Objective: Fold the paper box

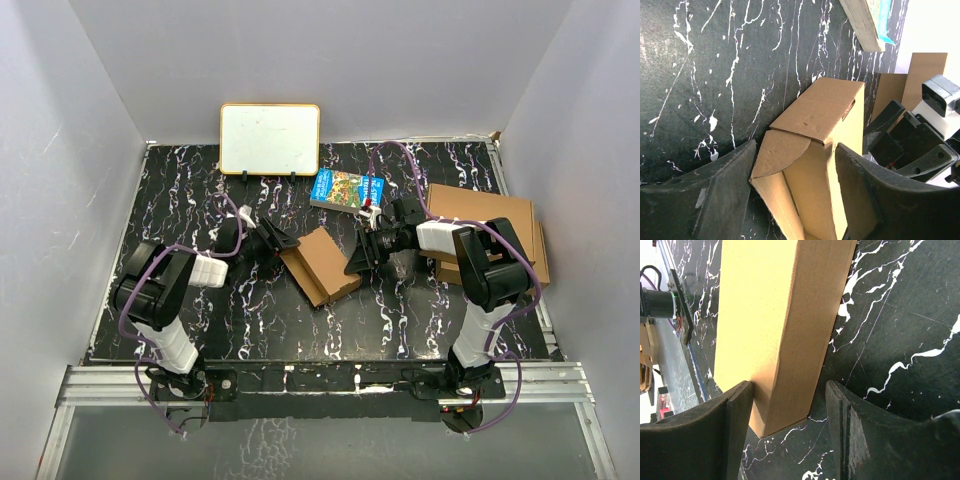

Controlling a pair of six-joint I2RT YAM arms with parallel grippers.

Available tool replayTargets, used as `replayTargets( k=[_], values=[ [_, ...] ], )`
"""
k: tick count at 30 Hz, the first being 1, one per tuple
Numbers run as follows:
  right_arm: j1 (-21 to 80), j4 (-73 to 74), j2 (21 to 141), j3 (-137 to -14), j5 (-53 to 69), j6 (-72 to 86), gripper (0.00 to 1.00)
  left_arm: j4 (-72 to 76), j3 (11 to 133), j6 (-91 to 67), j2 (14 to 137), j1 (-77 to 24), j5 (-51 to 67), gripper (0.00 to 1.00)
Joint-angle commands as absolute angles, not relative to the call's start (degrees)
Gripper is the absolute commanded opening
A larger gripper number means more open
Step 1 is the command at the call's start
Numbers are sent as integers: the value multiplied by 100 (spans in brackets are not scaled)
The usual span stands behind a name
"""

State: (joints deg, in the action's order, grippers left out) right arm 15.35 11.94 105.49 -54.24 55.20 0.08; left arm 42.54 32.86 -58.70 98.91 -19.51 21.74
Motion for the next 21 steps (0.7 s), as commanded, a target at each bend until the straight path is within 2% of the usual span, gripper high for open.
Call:
replayTargets(
  k=[1, 3, 14, 17, 19, 21],
  values=[
    [1640, 1212, 10801, -5445, 4633, -403, 61, 3525, 3488, -5519, 9875, -2035, 2031, 59],
    [1641, 1213, 10806, -5449, 4636, -406, 61, 3375, 3544, -5457, 9845, -2056, 1985, 52],
    [1635, 1230, 10793, -5458, 4617, -419, 61, 2459, 3954, -5257, 9751, -2178, 1639, 37],
    [1641, 1230, 10793, -5454, 4606, -423, 61, 2224, 4067, -5225, 9760, -2188, 1601, 30],
    [1637, 1230, 10793, -5457, 4607, -427, 61, 2001, 4174, -5192, 9787, -2188, 1574, 30],
    [1642, 1239, 10788, -5462, 4605, -428, 61, 1911, 4217, -5178, 9797, -2193, 1579, 34]
  ],
)
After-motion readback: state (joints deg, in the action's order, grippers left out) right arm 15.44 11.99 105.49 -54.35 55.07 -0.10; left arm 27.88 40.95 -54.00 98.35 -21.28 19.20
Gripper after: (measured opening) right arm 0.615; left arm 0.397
